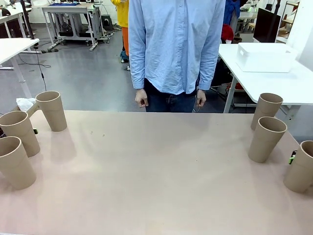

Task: Stack the cups and store them in the basket.
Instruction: Pick up two Reusable plastic cups , one in each hand.

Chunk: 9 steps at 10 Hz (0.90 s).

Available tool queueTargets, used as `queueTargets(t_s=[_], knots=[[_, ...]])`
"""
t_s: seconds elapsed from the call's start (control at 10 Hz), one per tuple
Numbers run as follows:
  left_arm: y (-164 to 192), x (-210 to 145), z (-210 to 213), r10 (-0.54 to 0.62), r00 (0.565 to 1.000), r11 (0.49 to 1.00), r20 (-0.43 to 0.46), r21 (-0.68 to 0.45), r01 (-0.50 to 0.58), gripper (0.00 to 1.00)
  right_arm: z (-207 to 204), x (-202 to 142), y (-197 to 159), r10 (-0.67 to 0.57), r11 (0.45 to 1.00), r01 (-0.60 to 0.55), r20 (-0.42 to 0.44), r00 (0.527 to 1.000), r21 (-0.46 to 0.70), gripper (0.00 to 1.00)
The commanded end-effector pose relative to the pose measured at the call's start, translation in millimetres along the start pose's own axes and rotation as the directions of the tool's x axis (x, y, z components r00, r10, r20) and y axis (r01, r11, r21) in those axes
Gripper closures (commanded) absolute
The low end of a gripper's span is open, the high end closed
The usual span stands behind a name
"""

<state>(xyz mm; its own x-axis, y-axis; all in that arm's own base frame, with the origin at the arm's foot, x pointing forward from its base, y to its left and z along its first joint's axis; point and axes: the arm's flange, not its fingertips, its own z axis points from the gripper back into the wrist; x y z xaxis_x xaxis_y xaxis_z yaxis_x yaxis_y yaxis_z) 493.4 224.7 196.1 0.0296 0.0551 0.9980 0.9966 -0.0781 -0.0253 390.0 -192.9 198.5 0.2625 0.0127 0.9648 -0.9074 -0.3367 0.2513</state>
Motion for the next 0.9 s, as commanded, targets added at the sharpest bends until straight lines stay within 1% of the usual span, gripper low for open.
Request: queueTargets(t_s=[0.0,0.1,0.2,0.3,0.4,0.5,0.6,0.7,0.8], knots=[[-3.1,1.1,-1.8,-0.016,1.000,1.000,0.002,0.005,0.016,0.19,-2.7,-3.7,-0.8,0.049,0.999,-0.049,-0.004,0.999,0.008,0.20],[-3.4,1.1,-1.7,-0.018,1.000,1.000,-0.002,0.007,0.018,0.38,-3.0,-3.2,-0.7,0.050,0.999,-0.050,-0.005,0.999,0.005,0.40],[-3.3,0.7,-1.2,-0.015,1.000,1.000,-0.008,0.017,0.015,0.23,-3.0,-3.0,-0.8,0.052,0.999,-0.052,-0.005,0.999,0.006,0.25],[-5.2,0.9,-1.6,-0.034,0.999,0.999,-0.008,0.024,0.034,0.57,-3.6,-2.8,-0.4,0.058,0.998,-0.058,-0.001,0.998,0.009,0.60],[-6.9,1.7,-2.1,-0.052,0.999,0.998,-0.012,0.024,0.053,0.42,-3.8,-2.5,0.6,0.068,0.998,-0.068,0.001,0.998,0.010,0.45],[-7.1,3.4,-1.9,-0.074,0.997,0.997,0.007,0.022,0.074,0.75,-2.9,-0.6,2.6,0.079,0.997,-0.079,0.029,0.996,0.003,0.80],[-8.1,5.4,-0.6,-0.049,0.999,0.999,0.020,-0.013,0.050,0.61,-2.0,0.7,-2.1,0.007,1.000,-0.007,0.003,1.000,0.006,0.80],[0.9,2.6,1.2,-0.014,1.000,1.000,-0.001,0.006,0.014,0.61,-2.0,0.7,-2.1,0.007,1.000,-0.007,0.003,1.000,0.006,0.80],[1.5,4.4,1.0,-0.020,1.000,1.000,0.004,0.005,0.020,0.61,-1.8,0.6,-1.8,0.008,1.000,-0.008,0.008,1.000,0.005,0.13]])
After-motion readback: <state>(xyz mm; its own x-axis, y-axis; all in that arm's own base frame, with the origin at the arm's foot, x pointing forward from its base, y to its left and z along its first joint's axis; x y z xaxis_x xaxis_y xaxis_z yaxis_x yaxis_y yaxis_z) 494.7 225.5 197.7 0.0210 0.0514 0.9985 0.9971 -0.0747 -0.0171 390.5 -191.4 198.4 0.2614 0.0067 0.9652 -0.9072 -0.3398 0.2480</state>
